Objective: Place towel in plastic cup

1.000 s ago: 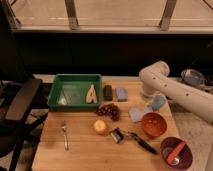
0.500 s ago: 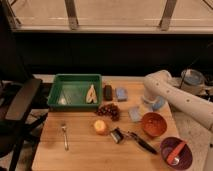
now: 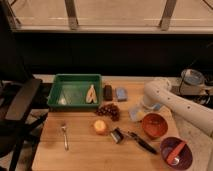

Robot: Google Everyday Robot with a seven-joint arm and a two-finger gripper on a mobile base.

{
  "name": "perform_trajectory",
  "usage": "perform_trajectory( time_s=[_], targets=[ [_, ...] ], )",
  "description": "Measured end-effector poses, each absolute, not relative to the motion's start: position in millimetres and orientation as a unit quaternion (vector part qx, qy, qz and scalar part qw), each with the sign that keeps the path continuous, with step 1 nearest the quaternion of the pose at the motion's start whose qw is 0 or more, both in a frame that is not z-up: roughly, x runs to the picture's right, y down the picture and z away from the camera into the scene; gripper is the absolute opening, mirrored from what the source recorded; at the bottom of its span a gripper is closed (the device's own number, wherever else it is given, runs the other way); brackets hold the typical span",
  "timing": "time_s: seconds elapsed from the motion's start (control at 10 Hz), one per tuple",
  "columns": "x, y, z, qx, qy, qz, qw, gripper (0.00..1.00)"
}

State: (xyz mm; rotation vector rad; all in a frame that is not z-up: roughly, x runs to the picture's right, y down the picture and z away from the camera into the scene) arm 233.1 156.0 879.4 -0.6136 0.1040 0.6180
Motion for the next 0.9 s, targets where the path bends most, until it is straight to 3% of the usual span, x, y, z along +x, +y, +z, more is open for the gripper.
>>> perform_trajectory(
  time_s=[0.3,0.9],
  targets=[
    [221.6,163.2,887.4,-0.303,0.039,0.274,0.912,0.63],
    [208.7,158.8,876.5,-0.293,0.017,0.227,0.929,0.06]
  ],
)
